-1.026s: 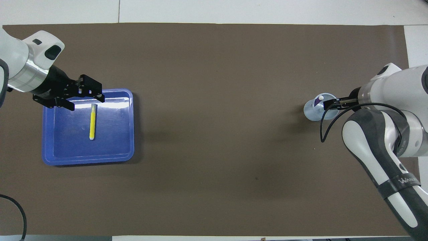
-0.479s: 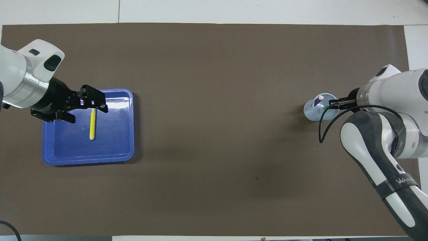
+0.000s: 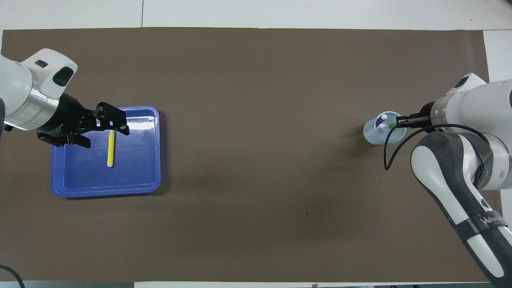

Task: Right arm passes pens to left for tray arrangement
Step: 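Hand the green pen from the right gripper to the left gripper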

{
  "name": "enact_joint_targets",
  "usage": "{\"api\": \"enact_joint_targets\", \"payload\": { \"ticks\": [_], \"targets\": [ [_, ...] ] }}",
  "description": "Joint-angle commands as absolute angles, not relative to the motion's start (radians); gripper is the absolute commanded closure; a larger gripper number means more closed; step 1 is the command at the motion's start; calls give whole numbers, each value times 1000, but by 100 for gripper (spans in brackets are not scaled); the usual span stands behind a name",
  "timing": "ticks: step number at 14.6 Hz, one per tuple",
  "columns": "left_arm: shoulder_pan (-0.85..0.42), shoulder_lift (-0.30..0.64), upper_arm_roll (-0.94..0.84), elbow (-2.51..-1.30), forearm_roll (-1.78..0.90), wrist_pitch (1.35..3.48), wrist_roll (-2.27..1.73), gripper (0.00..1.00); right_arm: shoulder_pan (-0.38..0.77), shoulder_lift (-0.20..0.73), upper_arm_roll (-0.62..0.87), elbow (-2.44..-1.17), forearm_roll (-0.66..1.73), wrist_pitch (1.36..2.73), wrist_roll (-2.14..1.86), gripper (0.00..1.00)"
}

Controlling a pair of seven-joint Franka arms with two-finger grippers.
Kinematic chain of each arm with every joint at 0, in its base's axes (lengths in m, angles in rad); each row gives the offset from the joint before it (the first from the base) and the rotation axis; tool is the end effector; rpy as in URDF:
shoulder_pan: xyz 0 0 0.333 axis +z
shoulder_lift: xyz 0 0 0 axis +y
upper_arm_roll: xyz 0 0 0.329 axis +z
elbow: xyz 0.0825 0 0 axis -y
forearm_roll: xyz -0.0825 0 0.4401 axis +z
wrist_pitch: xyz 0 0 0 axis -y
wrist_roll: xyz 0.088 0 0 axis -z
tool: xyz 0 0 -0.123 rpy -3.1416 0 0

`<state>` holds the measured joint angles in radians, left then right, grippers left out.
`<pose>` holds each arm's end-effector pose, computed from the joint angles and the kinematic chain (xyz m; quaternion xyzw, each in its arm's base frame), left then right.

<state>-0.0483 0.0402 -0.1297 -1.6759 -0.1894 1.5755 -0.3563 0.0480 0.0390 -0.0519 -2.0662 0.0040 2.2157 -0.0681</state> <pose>0.5996 -0.1301 0.5447 0.9883 0.0953 -0.0929 0.0750 0.6170 -0.0021 0.3929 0.9980 0.0310 0.0552 0.0013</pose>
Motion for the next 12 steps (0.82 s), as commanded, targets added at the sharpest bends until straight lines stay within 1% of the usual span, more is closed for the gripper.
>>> {"api": "enact_joint_targets", "payload": {
  "ticks": [1,3,5,6,7,9,12],
  "targets": [
    [-57,15,-121,-1704,-213,1614,-399,0,48,-27,-49,-2020,-14,2104,-72,100],
    [-55,15,-120,-1700,-247,1617,-416,0,48,-57,-46,-1970,-6,2021,-72,100],
    [-55,15,-121,-1700,-252,1618,-437,0,48,-66,-48,-1898,-5,1910,-72,100],
    [-55,15,-120,-1700,-265,1618,-451,0,48,-66,-46,-1879,1,1876,-57,100],
    [-52,15,-120,-1700,-274,1620,-478,0,48,-66,-45,-1868,20,1856,-5,100],
    [-54,15,-120,-1698,-276,1624,-503,0,54,-66,-31,-1867,130,1842,133,100],
    [-48,15,-120,-1697,-313,1624,-547,0,55,-67,40,-1867,289,1859,381,100]
  ]
}}
